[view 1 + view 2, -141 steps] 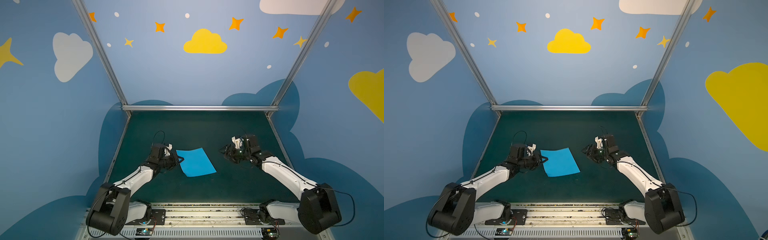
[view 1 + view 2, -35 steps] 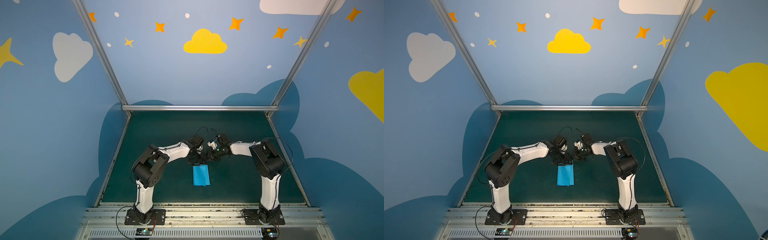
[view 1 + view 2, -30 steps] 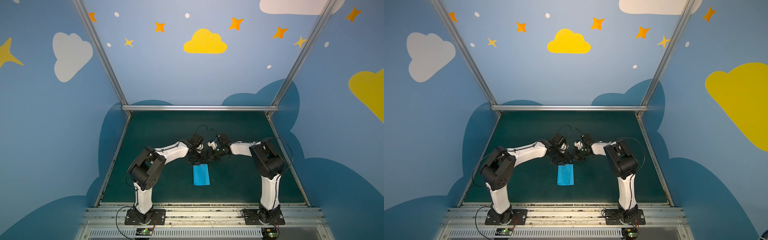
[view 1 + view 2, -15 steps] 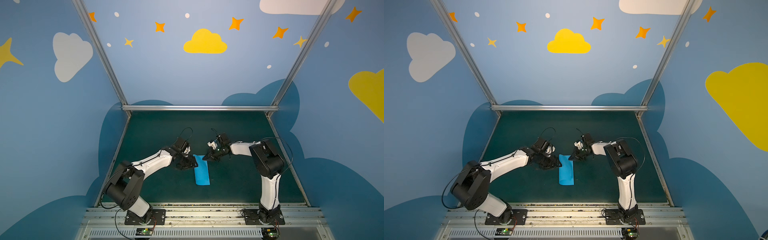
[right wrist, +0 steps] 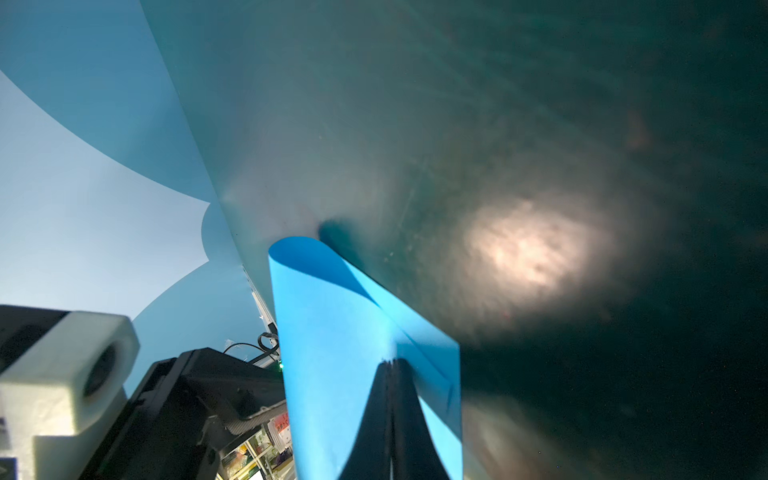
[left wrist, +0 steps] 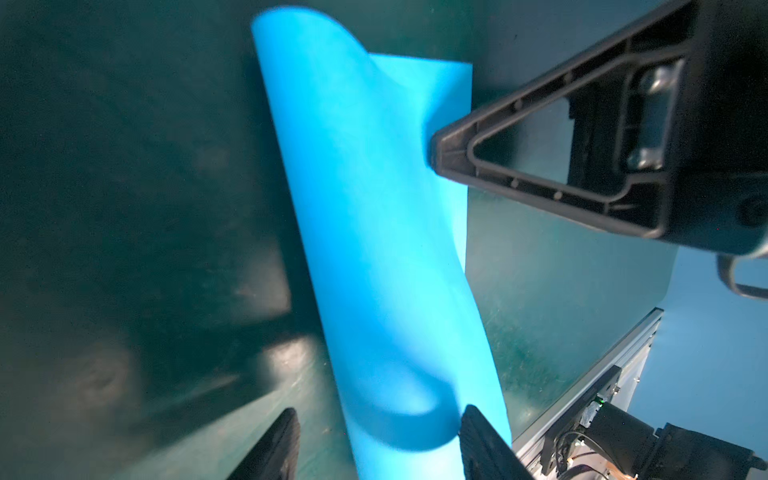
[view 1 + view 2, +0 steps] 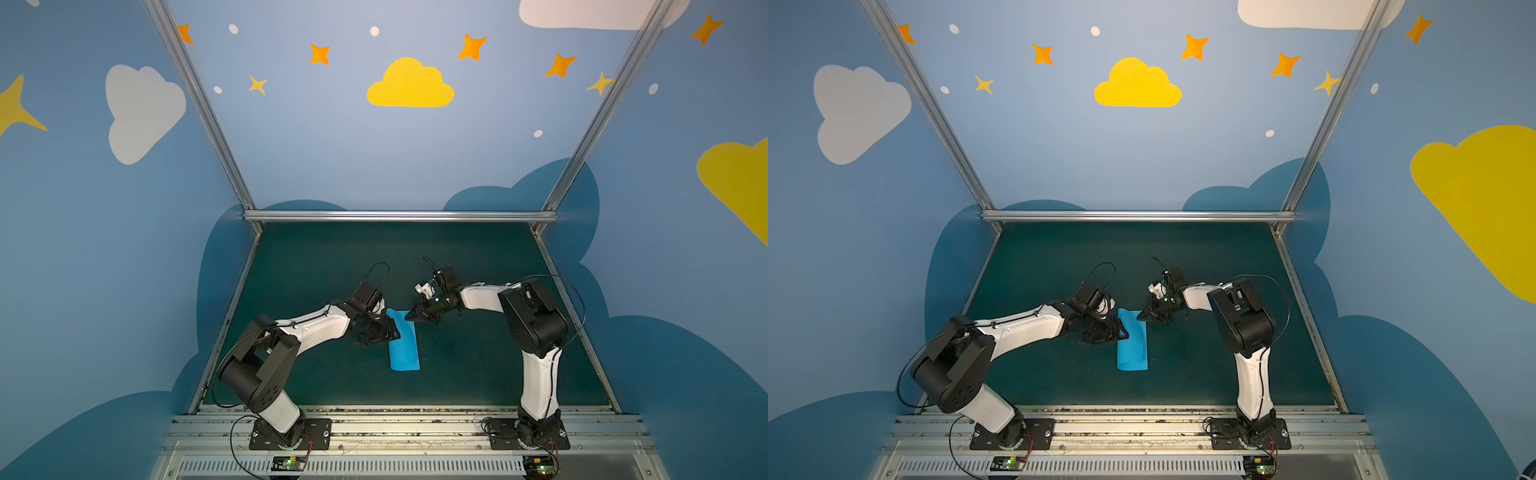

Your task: Fold a paper plane with a square sheet of paper (fold left side to right side)

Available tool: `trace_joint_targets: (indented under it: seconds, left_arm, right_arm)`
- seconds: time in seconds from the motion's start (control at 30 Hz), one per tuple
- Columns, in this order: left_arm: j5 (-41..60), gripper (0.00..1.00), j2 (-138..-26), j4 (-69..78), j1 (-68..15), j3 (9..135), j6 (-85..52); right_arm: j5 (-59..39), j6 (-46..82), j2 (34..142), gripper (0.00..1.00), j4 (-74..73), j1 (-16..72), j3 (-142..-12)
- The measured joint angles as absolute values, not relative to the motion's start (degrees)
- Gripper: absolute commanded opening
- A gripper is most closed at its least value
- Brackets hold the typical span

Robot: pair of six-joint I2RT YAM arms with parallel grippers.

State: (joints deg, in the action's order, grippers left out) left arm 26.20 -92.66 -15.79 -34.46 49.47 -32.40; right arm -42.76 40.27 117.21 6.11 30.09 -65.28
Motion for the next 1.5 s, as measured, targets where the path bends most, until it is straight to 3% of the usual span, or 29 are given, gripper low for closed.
trace_joint_targets:
  seconds: [0.47,0.67,0.8,1.0,1.27,1.5]
  left_arm:
    - [24.2,0.58,-95.0,-13.9,-35.7,49.5,-33.4]
    - [22.2,0.58,-95.2,-13.9,-36.0,49.5,-34.0]
    - [21.6,0.58,-95.2,-14.0,-36.2,49.5,-34.4]
    - [20.4,0.58,-95.2,-14.5,-36.5,49.9,-34.6]
    - [18.3,0.58,-96.6,-16.9,-36.6,52.3,-35.0]
    - [18.1,0.59,-97.6,-17.5,-37.0,53.7,-35.0]
  right_arm:
    - [-43.6,40.3,117.2,0.0,6.1,30.1,-65.3]
    - [-43.7,40.5,114.6,0.25,7.5,30.1,-65.2]
    - [-43.0,40.1,108.1,0.28,8.2,29.7,-64.0]
    - [-40.7,40.3,100.7,0.22,7.6,28.8,-58.0]
    - [-38.3,41.6,100.4,0.0,7.0,28.9,-49.7]
    - [-37.9,42.3,102.6,0.0,3.8,30.6,-48.6]
